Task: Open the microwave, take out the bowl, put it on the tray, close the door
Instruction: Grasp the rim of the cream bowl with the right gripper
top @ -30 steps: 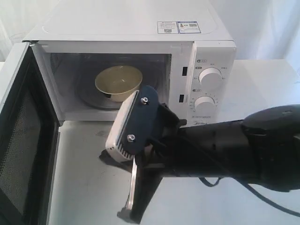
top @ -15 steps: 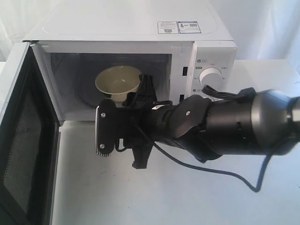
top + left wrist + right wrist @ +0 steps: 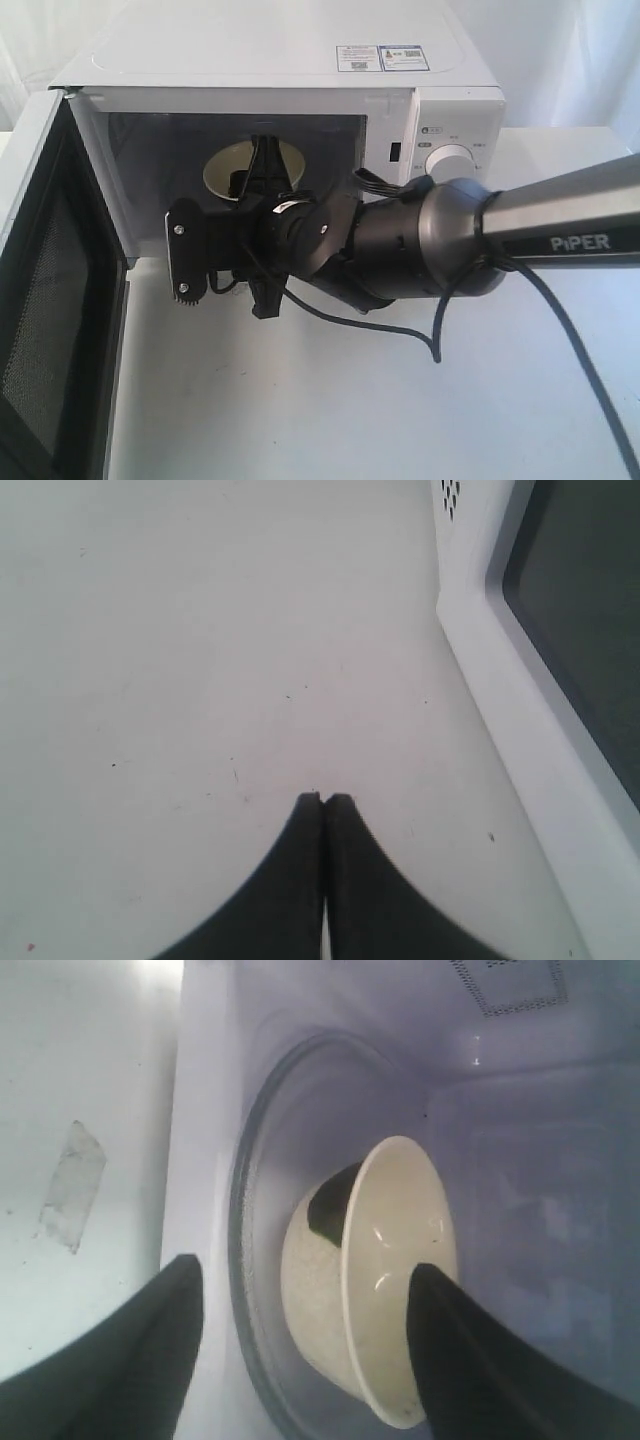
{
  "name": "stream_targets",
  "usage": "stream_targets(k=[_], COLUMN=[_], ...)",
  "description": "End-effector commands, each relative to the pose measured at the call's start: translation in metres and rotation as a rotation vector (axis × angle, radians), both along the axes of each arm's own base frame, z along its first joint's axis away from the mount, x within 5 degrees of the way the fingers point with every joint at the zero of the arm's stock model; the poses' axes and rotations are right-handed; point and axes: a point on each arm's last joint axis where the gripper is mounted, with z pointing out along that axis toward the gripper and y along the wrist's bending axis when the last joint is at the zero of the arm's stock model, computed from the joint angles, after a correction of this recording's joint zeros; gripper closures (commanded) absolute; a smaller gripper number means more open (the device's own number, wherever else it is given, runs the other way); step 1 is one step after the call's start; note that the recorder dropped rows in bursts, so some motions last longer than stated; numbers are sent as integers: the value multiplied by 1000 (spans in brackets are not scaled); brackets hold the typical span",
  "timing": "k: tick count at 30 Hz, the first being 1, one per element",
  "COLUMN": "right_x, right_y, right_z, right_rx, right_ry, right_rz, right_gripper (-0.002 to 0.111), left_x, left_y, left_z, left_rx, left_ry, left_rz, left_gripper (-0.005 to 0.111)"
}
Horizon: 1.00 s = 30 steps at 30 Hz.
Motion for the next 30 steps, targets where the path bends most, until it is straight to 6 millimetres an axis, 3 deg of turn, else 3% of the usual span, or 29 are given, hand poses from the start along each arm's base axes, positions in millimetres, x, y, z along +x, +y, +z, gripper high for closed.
stream_targets(k=[1, 13, 30], right_x=[14, 27, 40], right_y=[0, 6, 0], right_z=[-4, -16, -8], right_rx=[-24, -38, -12], right_ry=[-59, -89, -85], right_rz=[-51, -89, -98], right_gripper=[51, 51, 51], left_x=[0, 0, 0], left_y=[0, 0, 0], left_z=[-1, -1, -1], left_rx=[-5, -5, -5], left_ry=[-3, -3, -3], left_rz=[1, 1, 1], left_gripper=[107, 107, 107])
